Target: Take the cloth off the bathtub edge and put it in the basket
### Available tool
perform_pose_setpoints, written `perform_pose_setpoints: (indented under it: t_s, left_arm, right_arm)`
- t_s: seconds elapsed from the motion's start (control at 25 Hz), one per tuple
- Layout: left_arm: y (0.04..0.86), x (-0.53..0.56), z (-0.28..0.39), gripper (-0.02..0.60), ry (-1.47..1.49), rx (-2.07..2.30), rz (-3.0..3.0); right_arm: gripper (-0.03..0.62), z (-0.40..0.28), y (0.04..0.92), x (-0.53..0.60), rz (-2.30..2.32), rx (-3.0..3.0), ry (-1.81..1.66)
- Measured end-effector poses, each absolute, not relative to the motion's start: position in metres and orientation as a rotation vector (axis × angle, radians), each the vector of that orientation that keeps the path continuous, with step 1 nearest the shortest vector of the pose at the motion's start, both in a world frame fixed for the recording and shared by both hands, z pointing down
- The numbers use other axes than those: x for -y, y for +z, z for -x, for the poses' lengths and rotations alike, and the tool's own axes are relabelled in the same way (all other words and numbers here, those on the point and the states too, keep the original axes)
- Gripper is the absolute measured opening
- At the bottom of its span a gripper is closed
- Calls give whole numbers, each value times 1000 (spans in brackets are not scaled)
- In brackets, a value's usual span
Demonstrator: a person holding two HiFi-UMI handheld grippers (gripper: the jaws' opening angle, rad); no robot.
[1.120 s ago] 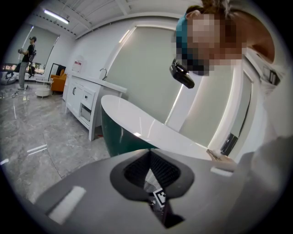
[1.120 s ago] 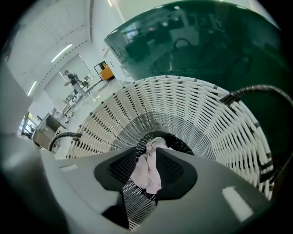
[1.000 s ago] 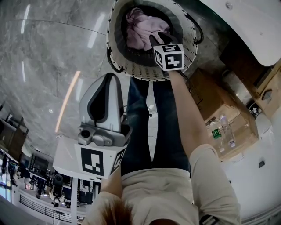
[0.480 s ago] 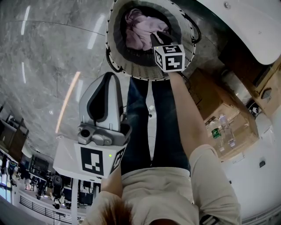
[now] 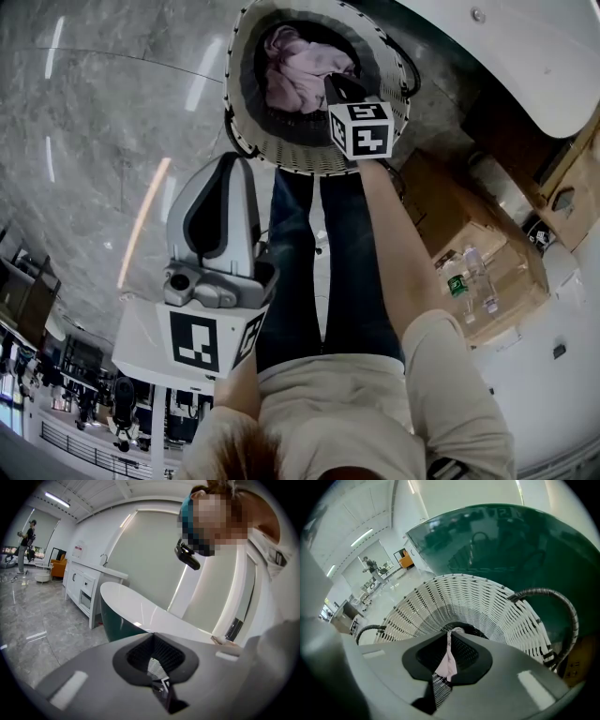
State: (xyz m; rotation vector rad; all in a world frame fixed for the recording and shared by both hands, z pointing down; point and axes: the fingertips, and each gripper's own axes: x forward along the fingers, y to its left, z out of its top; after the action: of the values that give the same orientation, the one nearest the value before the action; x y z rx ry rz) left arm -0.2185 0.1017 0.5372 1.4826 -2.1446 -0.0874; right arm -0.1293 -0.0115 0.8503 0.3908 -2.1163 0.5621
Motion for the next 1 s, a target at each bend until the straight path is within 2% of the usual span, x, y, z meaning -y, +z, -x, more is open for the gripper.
perform_pose_setpoints:
  t_s: [0.4,1.0]
  left_arm:
    - [520,-94,225,48,-95,2164,-1507]
    - [482,-83,230,48,-147,2188,-1559]
  right_arm:
    - [-2,137,833,14,-398,2134,569]
    - [-2,145,768,27,-505,2236,606]
